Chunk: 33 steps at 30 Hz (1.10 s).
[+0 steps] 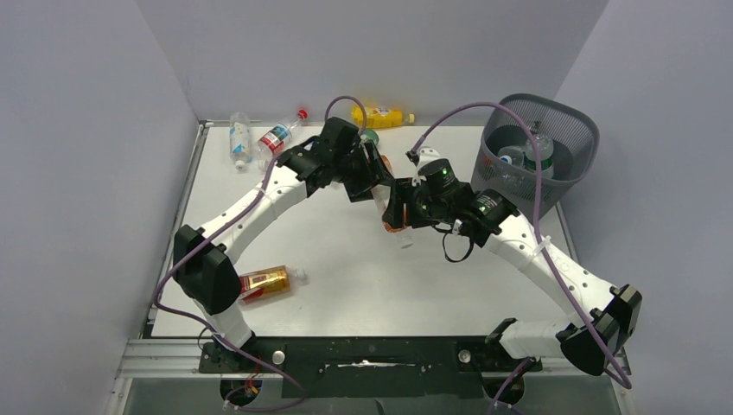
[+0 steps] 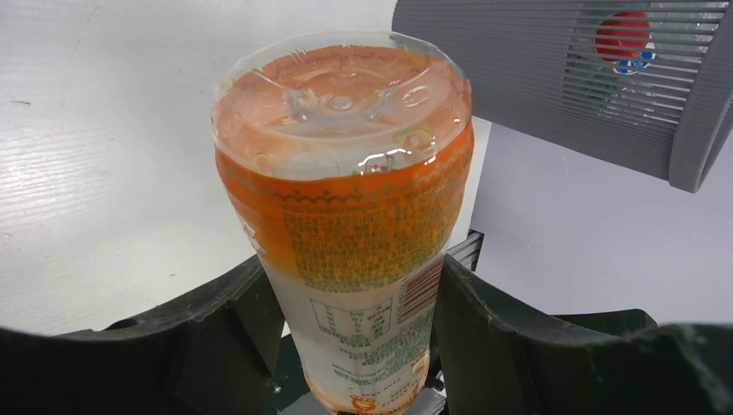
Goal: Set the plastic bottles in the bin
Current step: Pick up the plastic bottle at the center of the board.
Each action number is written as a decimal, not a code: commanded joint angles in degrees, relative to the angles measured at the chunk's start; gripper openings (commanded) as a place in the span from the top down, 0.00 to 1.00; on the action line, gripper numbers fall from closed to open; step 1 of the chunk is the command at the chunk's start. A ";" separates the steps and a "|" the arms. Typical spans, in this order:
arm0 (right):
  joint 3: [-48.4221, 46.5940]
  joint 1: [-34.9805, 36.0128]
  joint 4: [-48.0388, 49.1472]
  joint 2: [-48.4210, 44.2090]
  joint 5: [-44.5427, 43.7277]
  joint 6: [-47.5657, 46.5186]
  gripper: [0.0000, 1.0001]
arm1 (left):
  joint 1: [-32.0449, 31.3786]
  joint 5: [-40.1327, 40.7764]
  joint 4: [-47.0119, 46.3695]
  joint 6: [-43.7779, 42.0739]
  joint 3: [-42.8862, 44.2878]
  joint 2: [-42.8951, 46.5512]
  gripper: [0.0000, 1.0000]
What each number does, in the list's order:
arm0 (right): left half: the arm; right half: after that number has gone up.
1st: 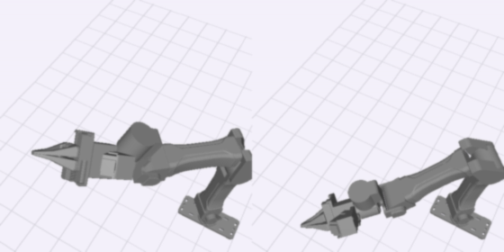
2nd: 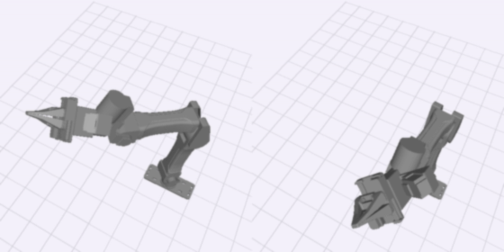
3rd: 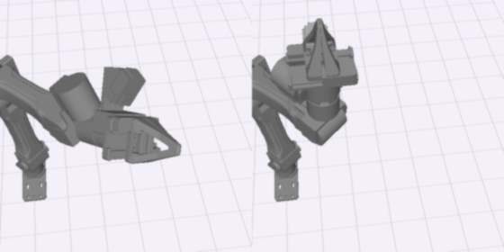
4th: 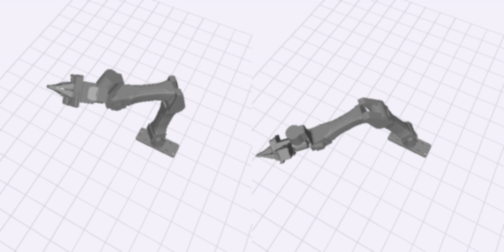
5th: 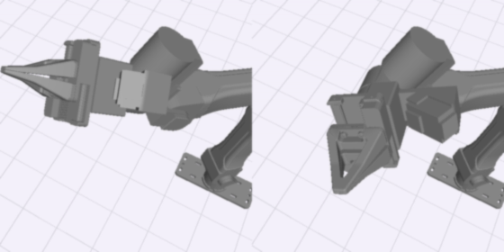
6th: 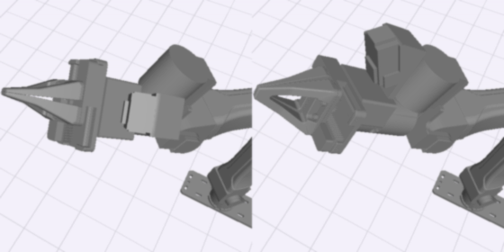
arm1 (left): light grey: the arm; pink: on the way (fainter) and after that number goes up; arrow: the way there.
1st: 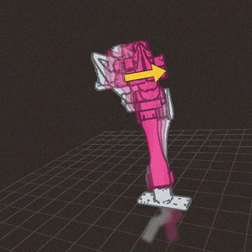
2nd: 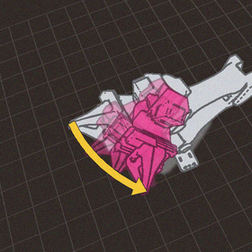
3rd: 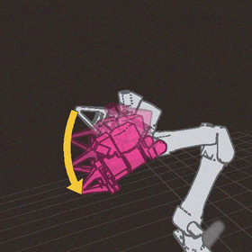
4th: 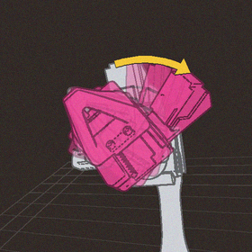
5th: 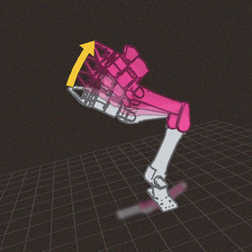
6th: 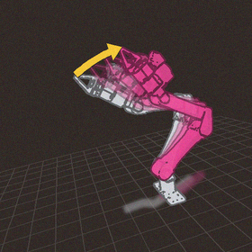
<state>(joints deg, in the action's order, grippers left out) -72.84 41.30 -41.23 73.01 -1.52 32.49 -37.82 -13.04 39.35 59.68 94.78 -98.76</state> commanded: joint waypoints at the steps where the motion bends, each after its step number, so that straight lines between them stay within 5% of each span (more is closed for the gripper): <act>1: -0.37 0.35 3.84 -0.42 0.06 -0.24 0.49 | -1.03 -5.09 -7.72 -1.30 1.52 0.19 0.43; 8: -1.31 0.37 1.51 -1.38 -2.29 0.11 0.58 | -0.64 -8.93 -13.28 -3.43 -1.19 1.80 0.35; 11: -2.99 0.27 -0.63 -2.44 -4.39 0.20 0.58 | 1.02 -8.73 -11.84 -7.10 -0.63 2.65 0.16; 24: -15.80 -1.67 -14.21 -3.13 -16.66 -2.14 0.58 | 15.37 -9.80 -8.53 -12.88 -3.01 12.62 0.14; 33: -33.96 -17.40 -19.71 -0.94 -17.69 -10.77 0.56 | 17.39 -12.85 -12.28 -12.28 -11.10 16.78 0.14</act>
<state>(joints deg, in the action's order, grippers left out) -99.35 29.39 -59.16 72.12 -16.19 27.05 -20.88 -23.18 30.68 48.69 86.13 -83.55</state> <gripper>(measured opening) 0.514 0.862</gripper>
